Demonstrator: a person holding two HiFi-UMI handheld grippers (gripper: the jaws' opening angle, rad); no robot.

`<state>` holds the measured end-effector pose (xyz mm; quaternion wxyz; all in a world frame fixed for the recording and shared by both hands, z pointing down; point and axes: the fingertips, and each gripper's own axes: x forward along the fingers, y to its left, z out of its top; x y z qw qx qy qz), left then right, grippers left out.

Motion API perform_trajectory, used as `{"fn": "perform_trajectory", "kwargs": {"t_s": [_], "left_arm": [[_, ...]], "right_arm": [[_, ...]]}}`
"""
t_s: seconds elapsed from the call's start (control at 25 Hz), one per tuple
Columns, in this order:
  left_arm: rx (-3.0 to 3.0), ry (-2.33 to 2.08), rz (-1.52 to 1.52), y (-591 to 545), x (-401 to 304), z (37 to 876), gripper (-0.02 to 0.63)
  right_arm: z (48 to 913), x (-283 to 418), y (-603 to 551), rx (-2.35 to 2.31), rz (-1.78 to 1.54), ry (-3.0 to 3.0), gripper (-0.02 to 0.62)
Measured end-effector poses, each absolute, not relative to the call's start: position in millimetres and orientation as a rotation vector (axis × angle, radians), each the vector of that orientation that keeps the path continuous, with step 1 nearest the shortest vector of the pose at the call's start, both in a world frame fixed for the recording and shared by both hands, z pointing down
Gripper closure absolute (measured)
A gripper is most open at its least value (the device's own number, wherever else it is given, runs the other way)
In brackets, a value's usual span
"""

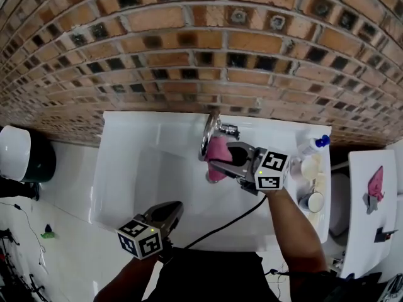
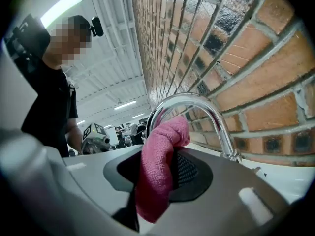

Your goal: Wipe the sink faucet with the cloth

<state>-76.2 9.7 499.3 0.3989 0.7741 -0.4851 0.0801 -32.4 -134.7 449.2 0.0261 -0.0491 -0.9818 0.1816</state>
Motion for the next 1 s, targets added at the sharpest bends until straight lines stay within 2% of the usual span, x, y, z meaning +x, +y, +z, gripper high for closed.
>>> {"fn": "perform_trajectory", "kwargs": {"t_s": [0.2, 0.48, 0.84, 1.0], "left_arm": [[2.001, -1.204, 0.217, 1.3, -80.3, 493.3, 0.600], [2.023, -1.197, 0.204, -15.6, -96.9, 488.9, 0.600], [2.002, -1.213, 0.161, -31.5, -118.1, 490.7, 0.600], [1.979, -1.216, 0.147, -39.3, -122.8, 496.8, 0.600]], "right_arm": [[457.6, -19.4, -142.5, 0.089, 0.524, -2.891, 0.454], [410.4, 17.9, -231.9, 0.668, 0.833, -2.861, 0.454], [458.1, -3.6, -293.8, 0.725, 0.764, -2.678, 0.454], [477.2, -18.8, -299.9, 0.651, 0.861, -2.630, 0.454]]}}
